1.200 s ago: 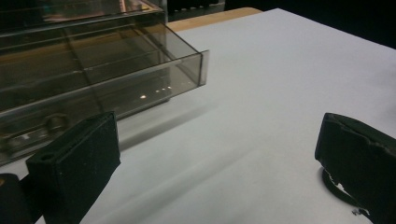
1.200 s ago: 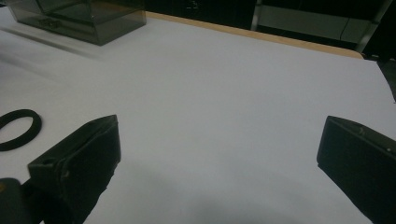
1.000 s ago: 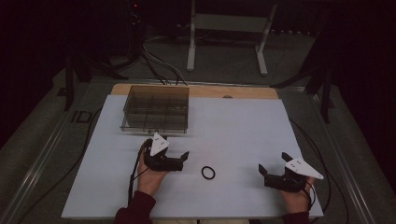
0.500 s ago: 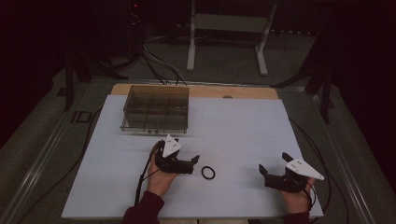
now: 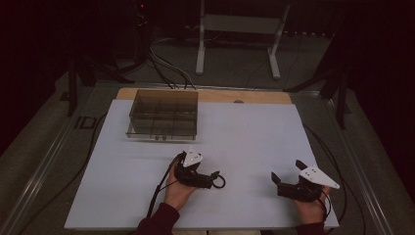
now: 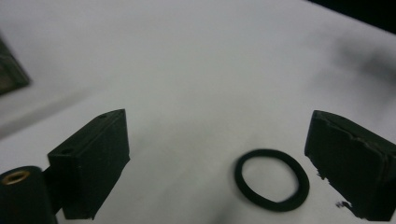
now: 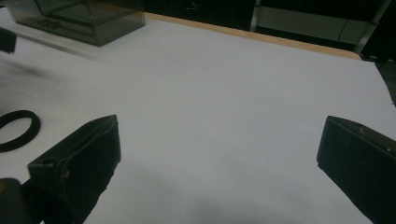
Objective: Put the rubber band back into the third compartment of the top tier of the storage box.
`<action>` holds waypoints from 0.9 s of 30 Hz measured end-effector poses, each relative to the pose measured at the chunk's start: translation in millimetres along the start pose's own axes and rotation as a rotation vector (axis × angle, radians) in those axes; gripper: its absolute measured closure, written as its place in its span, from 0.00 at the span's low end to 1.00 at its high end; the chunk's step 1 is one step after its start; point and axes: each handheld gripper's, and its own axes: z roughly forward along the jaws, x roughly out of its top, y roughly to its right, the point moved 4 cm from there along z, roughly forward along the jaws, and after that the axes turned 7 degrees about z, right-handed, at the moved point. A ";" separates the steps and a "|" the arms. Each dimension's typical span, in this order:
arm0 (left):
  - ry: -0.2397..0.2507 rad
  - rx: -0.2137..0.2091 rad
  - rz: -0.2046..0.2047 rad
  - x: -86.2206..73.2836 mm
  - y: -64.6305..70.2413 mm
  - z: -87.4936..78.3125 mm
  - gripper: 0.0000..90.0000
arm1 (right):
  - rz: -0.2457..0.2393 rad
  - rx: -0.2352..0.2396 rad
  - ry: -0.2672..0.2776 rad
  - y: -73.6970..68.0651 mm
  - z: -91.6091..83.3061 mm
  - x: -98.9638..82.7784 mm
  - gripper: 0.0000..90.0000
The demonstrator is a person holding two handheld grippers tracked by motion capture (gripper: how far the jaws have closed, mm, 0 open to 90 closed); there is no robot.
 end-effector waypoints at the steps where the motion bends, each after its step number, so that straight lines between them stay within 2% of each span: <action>1: -0.013 -0.004 0.004 -0.8 1.4 1.7 0.12 | 0.001 0.000 0.000 0.1 0.1 0.0 0.00; 4: -0.049 -0.006 0.013 -3.5 5.8 6.1 0.20 | 0.001 0.000 -0.001 -0.1 0.2 0.0 0.00; 5: -0.057 0.005 0.020 -4.2 7.1 7.4 0.23 | 0.001 0.001 -0.001 -0.2 0.2 0.0 0.00; 6: -0.064 0.012 0.030 -4.9 8.2 8.4 0.31 | 0.000 0.001 -0.002 -0.2 0.3 -0.1 0.00; 8: -0.075 0.001 0.036 -5.9 9.8 10.5 0.47 | 0.000 0.000 -0.003 -0.2 0.3 -0.1 0.00; 9: -0.083 -0.003 0.036 -6.5 10.5 11.7 0.53 | 0.000 0.001 -0.002 -0.2 0.4 0.0 0.00; 11: -0.107 -0.040 0.042 -8.7 12.4 14.3 0.63 | 0.000 -0.001 -0.001 -0.2 0.2 0.0 0.00; 13: -0.136 -0.058 0.055 -11.5 14.4 16.7 0.73 | 0.000 -0.001 -0.001 0.0 0.2 0.0 0.00; 15: -0.156 -0.041 0.071 -13.2 15.6 18.2 0.80 | 0.001 -0.001 -0.002 0.1 0.3 -0.1 0.00; 18: -0.171 -0.012 0.060 -12.7 13.5 17.8 0.93 | 0.000 -0.001 -0.002 0.0 0.2 0.0 0.00; 20: -0.173 -0.021 0.058 -12.7 13.2 17.5 0.97 | -0.001 0.000 -0.004 -0.1 0.3 -0.1 0.00; 27: -0.175 -0.021 0.055 -11.8 12.9 15.1 0.98 | 0.000 -0.002 -0.005 -0.2 0.4 -0.2 0.00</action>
